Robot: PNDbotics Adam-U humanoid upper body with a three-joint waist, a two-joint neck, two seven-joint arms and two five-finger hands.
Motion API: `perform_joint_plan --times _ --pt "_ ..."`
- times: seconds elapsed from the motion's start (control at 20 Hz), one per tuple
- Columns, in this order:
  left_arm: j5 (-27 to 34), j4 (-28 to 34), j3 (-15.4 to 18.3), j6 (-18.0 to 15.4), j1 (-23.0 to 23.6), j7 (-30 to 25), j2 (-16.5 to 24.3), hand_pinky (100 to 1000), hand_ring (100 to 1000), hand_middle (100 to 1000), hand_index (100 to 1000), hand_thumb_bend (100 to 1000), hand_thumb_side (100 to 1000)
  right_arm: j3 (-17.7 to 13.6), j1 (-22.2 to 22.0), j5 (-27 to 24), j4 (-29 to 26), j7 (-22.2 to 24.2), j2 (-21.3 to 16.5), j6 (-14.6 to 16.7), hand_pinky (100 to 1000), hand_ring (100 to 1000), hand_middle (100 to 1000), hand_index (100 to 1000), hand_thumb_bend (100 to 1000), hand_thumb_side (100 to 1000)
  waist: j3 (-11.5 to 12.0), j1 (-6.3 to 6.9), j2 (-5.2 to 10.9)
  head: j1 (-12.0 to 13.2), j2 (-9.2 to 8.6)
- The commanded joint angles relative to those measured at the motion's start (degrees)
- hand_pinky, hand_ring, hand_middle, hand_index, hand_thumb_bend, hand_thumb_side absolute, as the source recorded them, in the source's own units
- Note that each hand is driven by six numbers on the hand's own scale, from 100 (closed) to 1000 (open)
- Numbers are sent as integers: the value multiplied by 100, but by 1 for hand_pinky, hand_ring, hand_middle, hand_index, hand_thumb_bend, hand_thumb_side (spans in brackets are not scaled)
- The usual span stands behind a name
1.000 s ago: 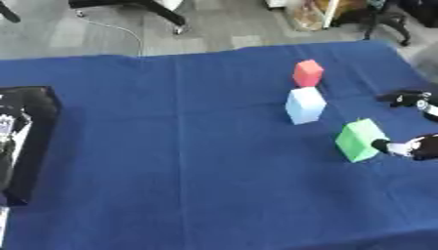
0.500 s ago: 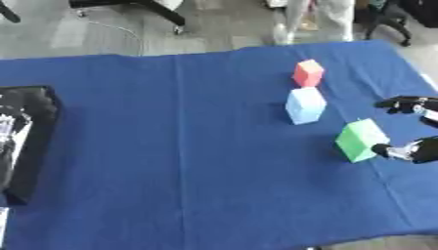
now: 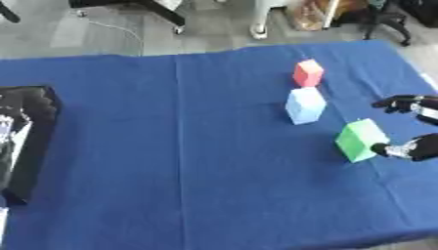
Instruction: Pick up the objects with one hand, pass them to the other hand, and then place them into the box on the other side of the table.
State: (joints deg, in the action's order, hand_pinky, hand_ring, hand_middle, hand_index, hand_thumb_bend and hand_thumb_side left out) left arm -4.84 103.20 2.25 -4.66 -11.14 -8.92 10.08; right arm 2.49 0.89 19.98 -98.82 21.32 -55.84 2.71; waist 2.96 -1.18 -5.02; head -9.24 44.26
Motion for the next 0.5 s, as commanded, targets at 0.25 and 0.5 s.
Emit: perform_joint_plan --times 0.25,0.5 --pt "33 69 -11 -11 -85 -28 82 663 626 594 724 343 859 26 221 75 396 127 -262 45 914 909 921 975 419 541 22 -33 -42 -32 -15" --pt "42 72 -14 -16 -92 -34 76 664 627 594 724 343 859 55 312 121 620 168 -258 81 914 910 922 974 416 519 29 -25 -46 -47 -15"
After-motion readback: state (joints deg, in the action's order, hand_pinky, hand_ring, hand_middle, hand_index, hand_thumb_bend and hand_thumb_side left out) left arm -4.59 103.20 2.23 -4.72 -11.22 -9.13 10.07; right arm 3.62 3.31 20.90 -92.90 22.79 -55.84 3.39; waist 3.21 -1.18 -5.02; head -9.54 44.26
